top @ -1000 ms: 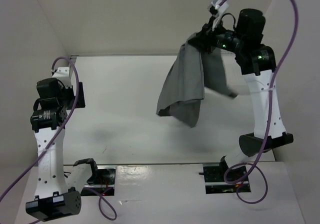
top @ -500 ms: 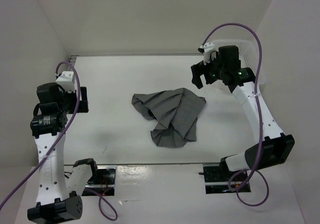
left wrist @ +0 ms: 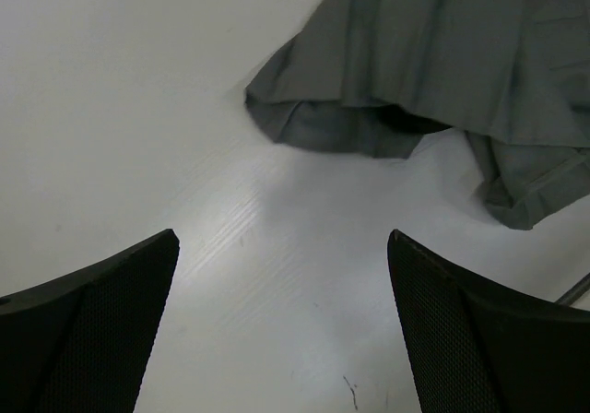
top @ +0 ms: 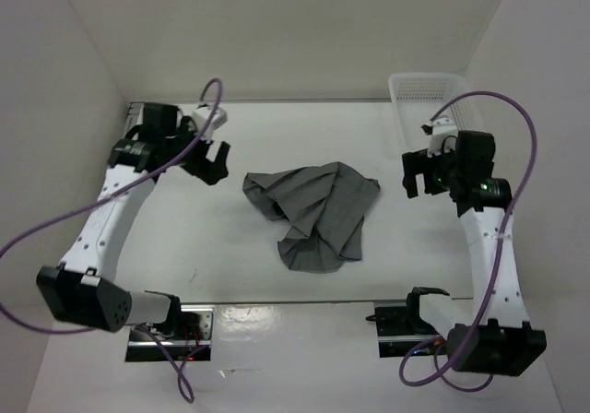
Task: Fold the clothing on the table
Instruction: Move the skirt to the center of the board, then flatten the skirt out
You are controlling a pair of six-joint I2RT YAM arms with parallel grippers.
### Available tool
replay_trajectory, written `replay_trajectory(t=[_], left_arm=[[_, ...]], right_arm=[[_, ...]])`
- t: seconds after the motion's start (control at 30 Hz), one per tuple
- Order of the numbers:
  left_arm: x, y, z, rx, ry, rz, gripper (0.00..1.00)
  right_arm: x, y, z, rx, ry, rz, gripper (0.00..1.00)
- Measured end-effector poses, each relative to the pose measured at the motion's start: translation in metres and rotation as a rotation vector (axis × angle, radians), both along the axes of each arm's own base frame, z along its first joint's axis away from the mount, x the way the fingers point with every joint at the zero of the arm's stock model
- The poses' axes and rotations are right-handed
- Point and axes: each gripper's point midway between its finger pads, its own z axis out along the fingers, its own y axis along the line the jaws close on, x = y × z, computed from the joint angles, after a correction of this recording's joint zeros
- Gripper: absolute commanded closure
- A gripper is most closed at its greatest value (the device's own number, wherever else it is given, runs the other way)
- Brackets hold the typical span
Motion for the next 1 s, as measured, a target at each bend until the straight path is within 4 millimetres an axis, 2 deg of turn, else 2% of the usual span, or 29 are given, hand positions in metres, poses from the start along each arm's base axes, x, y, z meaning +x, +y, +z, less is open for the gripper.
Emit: replay_trajectory(t=[0.07,0.13,0.27,0.43,0.53,0.77,0.9,1.0], left_arm=[[0.013,-0.039,-0.006,0.027,0.010,-0.122,0.00],[0.020,-0.076,-0.010,0.053,0.004,-0.229,0.00],[0.024,-0.147,-0.022,0.097,-0.023,-0.425,0.00],[0.022,-0.215,-0.045,0.128,-0.036,-0.605,0.03],[0.027,-0.243,-0.064,0.135,-0.033,-0.671,0.03],[0.060,-0.274,-0.116,0.164,-0.016,-0.717,0.09],[0.089,-0.296,-0.131,0.163,-0.047,-0.728,0.10],[0.117,-0.316,-0.132,0.134,-0.092,-0.734,0.10]], right_arm=[[-0.012,-0.016,0.016,0.009,-0.068,-0.069,0.02],[-0.023,-0.032,0.024,0.021,-0.107,-0.145,0.02],[-0.041,-0.067,0.029,0.032,-0.148,-0.318,0.02],[-0.058,-0.104,0.024,0.051,-0.159,-0.510,0.02],[-0.065,-0.115,0.028,0.052,-0.176,-0.565,0.02],[-0.077,-0.127,0.035,0.048,-0.210,-0.633,0.02],[-0.083,-0.136,0.035,0.053,-0.217,-0.673,0.02],[-0.086,-0.140,0.036,0.060,-0.222,-0.689,0.02]])
